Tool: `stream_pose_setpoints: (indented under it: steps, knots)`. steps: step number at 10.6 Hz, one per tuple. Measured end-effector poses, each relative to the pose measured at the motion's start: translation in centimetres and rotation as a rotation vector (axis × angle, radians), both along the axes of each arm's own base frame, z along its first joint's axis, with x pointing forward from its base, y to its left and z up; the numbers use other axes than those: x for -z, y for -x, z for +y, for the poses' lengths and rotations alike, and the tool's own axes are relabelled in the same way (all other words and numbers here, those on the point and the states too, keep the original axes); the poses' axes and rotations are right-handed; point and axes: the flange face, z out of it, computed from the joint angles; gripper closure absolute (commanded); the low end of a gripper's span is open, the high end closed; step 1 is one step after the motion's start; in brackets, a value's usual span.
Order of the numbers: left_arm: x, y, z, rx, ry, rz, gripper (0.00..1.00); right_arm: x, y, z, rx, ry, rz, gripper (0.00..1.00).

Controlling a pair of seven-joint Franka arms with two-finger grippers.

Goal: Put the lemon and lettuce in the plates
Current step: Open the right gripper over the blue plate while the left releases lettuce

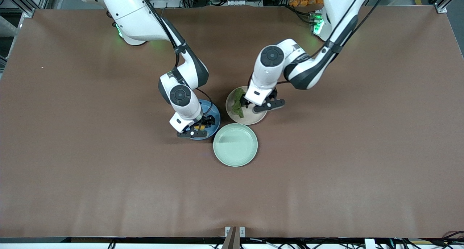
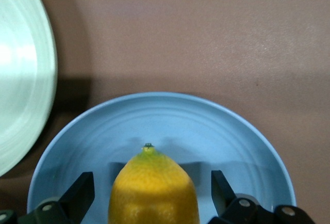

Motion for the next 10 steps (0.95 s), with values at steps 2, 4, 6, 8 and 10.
stream_pose_setpoints:
  steps: [2, 4, 6, 8, 10]
  knots:
    - [-0.4, -2.7, 2.8, -0.036, -0.012, -0.03, 0.0, -1.3, -0.8, 0.1, 0.003, 0.018, 0.034, 0.0]
    - [-1.2, -5.4, 5.4, -0.046, -0.023, -0.067, 0.0, -4.2, -2.5, 0.0, 0.014, 0.036, 0.074, 0.0]
    - [-1.8, -8.2, 8.8, -0.008, -0.065, -0.059, 0.0, -6.7, -4.2, -0.7, 0.032, 0.038, 0.088, 0.0]
    - [-1.5, -9.8, 11.4, 0.035, -0.104, -0.042, 0.0, -8.1, -5.6, -1.7, 0.046, 0.031, 0.081, 0.0]
    - [-0.8, -10.8, 13.9, 0.083, -0.136, -0.015, 0.0, -10.1, -7.5, -3.8, 0.014, 0.031, 0.095, 0.0]
